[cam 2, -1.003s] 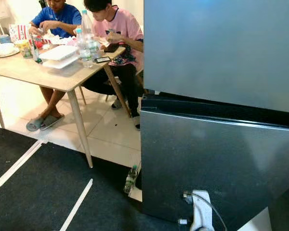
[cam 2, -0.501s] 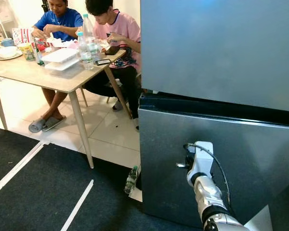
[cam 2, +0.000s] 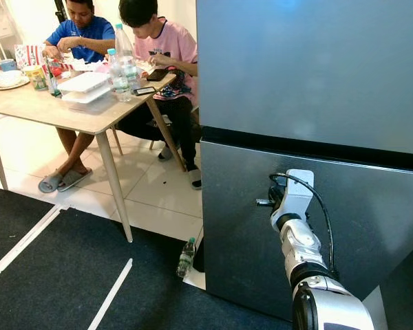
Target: Restocking fridge
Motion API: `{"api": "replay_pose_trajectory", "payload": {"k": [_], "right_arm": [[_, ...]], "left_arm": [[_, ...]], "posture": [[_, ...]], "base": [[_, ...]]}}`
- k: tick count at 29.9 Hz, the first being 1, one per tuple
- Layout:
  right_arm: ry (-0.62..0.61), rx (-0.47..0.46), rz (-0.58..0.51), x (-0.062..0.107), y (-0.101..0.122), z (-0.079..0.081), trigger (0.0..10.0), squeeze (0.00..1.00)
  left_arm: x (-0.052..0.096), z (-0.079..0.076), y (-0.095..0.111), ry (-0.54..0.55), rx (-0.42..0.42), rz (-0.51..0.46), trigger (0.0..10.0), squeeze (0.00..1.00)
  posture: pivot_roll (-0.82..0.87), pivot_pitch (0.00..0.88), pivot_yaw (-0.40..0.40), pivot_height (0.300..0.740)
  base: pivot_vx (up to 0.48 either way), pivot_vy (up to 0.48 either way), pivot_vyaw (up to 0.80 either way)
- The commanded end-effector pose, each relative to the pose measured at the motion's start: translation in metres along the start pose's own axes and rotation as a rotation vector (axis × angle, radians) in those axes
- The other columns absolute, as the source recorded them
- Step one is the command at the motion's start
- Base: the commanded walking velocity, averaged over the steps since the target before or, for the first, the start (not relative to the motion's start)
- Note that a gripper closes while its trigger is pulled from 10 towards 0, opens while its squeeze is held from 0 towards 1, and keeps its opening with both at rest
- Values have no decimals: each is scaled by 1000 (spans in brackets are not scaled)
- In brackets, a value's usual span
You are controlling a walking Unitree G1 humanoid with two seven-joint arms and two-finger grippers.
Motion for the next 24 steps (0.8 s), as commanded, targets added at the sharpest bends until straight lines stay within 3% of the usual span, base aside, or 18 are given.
{"api": "replay_pose_trajectory", "payload": {"k": [1,3,4,5,6,7,11,14,16,17,18,24], "right_arm": [[12,16,95,5,-26,4,10000,0],[12,13,119,7,-33,3,10000,0],[4,38,268,23,-77,1,10000,0],[-7,53,353,35,-102,-2,10000,0],[-7,53,353,35,-102,-2,10000,0],[-14,63,407,44,-117,-4,10000,0],[-98,47,667,102,-193,-20,10000,0],[-112,46,707,113,-203,-23,10000,0],[-115,86,801,138,-226,-27,10000,0],[-115,86,801,138,-226,-27,10000,0],[-105,115,854,154,-238,-29,10000,0],[-93,140,862,156,-240,-29,10000,0]], "left_arm": [[0,-2,-2,-9,-15,6,10000,0],[0,-2,-2,-9,-15,6,10000,0],[0,-2,-3,-11,-20,7,10000,0],[0,-2,-2,-12,-23,7,10000,0],[0,-2,-2,-12,-23,7,10000,0],[0,-2,-2,-12,-24,7,10000,0],[0,-2,-2,-14,-34,6,10000,0],[0,-2,-2,-14,-35,6,10000,0],[0,-2,-1,-15,-36,6,10000,0],[0,-2,-1,-15,-36,6,10000,0],[0,-2,-1,-18,-38,6,10000,0],[0,-2,-1,-22,-43,8,10000,0]], "posture": [[-5,0,39,740],[-5,0,39,740],[-8,0,42,740],[-8,0,42,740],[-8,0,42,740],[-8,0,42,740],[-6,0,50,740],[-6,0,50,740],[-8,0,53,740],[-8,0,53,740],[-8,0,60,740],[-12,0,66,740]], "base": [[0,0,0],[0,0,0],[0,0,0],[0,0,0],[0,0,0],[0,0,0],[0,0,0],[0,0,0],[0,0,0],[0,0,0],[0,0,419],[0,0,673]]}}
Point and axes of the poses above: a point about 5 cm out from each wrist's last joint towards the gripper, its own x axis pointing back from the gripper into the wrist, its own y axis along the axis of the wrist's last joint, z = x × y, the point moved 3 cm from there along -x, pointing out of the wrist towards the gripper
